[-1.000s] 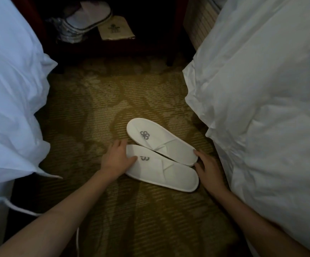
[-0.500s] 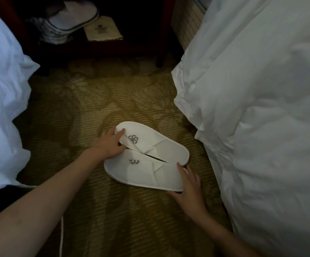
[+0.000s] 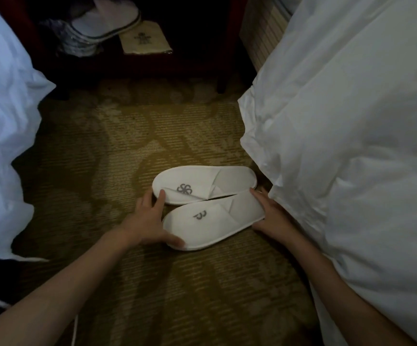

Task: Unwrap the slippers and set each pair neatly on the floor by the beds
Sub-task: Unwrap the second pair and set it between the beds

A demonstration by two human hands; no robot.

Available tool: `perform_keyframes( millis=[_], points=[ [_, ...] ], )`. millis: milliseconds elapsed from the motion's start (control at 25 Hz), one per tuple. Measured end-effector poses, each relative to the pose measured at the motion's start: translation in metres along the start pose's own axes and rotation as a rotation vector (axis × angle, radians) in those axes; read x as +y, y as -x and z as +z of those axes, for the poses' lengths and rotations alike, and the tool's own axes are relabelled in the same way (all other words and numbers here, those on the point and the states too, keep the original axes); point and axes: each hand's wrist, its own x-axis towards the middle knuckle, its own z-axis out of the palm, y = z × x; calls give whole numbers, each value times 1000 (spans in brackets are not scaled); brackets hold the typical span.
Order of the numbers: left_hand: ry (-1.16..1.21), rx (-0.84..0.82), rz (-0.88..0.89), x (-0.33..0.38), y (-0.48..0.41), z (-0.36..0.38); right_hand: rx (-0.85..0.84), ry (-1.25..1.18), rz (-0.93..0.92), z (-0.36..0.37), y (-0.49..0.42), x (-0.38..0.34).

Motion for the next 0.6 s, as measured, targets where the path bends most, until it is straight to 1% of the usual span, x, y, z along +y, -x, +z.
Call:
perform_keyframes(
  millis=[120,160,240,280,400,440,520,560,600],
  points=[
    [-121,48,31,4,2,9,78,25,-104,-6,-3,-8],
    [-133,70,45,4,1,10,83,31,-94,-9,-4,-8],
    [-142,88,72,7,-3,9,31,56,-3,-14,-5,-6],
    [-148,78,85,10,-5,8,1,84,37,-15,-6,-3],
    [-178,51,106,20,-10,7,-13,183,103,-12,-10,3],
    [-184,57,105,22,-10,7,-45,160,130,-10,-11,4],
    [-187,80,108,22,-7,9,-138,-25,216,-8,-11,3],
    [-192,96,117,22,-4,11,-143,-68,222,-7,-11,5],
    [-200,115,130,22,-1,12,-103,-60,192,-7,-11,6]
  ],
)
